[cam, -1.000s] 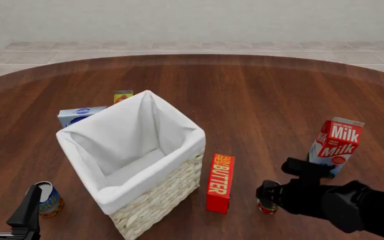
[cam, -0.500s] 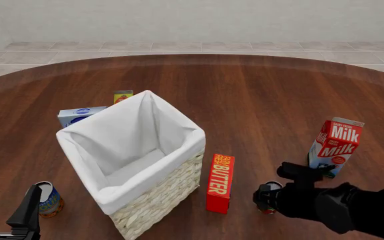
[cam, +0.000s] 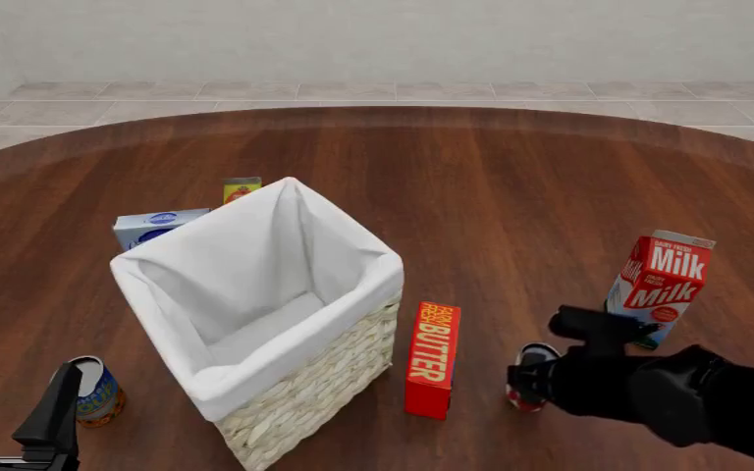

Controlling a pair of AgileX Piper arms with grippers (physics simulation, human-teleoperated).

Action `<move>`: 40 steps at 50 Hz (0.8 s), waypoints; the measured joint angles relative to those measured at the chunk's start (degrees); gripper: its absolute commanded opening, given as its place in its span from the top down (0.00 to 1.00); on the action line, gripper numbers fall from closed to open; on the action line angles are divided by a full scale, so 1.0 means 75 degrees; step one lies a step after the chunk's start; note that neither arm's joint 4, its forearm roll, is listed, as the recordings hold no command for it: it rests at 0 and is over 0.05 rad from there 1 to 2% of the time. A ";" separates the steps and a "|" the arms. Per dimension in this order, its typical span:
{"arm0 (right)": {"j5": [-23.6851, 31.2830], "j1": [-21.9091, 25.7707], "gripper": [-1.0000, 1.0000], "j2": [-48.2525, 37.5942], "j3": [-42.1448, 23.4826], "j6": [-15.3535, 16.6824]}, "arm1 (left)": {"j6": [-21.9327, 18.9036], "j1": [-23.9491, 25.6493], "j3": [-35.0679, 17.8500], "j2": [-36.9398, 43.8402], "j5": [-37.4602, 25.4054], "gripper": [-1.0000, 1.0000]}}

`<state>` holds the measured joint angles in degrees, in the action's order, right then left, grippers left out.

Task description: Pick up the tomato sauce, and put it in the basket.

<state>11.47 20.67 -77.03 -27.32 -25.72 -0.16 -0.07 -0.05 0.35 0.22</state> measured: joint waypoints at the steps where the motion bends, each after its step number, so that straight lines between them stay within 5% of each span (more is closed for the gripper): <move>1: 0.0053 -0.0006 1.00 0.0051 -0.0011 0.0019 | 0.0000 0.0000 0.0000 0.0000 0.0000 0.00; 40: 0.2644 0.0106 1.00 0.2331 -0.1209 0.0854 | 0.0000 0.0000 0.0000 0.0000 0.0000 0.00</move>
<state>31.30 21.47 -59.54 -36.39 -19.32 -0.16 -0.07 -0.05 0.35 0.22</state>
